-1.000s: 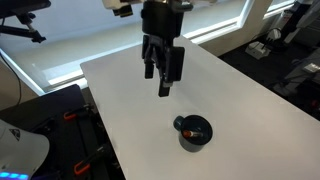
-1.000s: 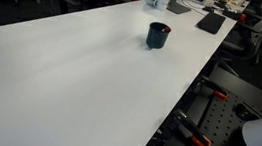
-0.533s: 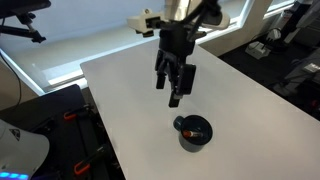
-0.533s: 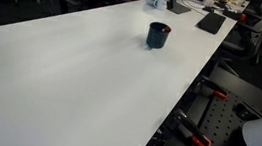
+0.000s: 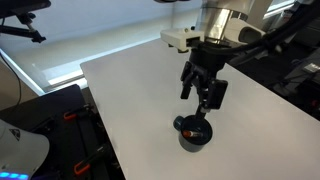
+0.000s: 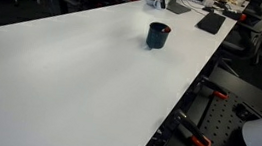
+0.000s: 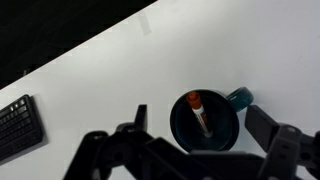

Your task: Remove the marker from the mug

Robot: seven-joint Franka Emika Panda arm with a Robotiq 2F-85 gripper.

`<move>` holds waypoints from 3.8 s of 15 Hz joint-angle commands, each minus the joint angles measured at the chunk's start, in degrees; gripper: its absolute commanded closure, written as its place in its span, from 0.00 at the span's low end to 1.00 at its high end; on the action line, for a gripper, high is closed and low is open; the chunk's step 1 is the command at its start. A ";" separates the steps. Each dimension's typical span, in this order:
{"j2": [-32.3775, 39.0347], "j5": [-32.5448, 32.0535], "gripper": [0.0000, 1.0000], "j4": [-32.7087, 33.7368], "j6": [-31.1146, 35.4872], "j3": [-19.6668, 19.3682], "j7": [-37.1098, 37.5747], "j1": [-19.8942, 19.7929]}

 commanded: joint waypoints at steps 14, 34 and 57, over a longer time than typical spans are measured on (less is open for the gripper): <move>14.54 0.03 0.00 9.67 -2.31 -1.90 5.22 1.68; 18.80 0.34 0.00 10.69 -0.39 -3.52 3.50 1.43; 18.48 0.38 1.00 9.98 0.54 -3.47 3.15 1.31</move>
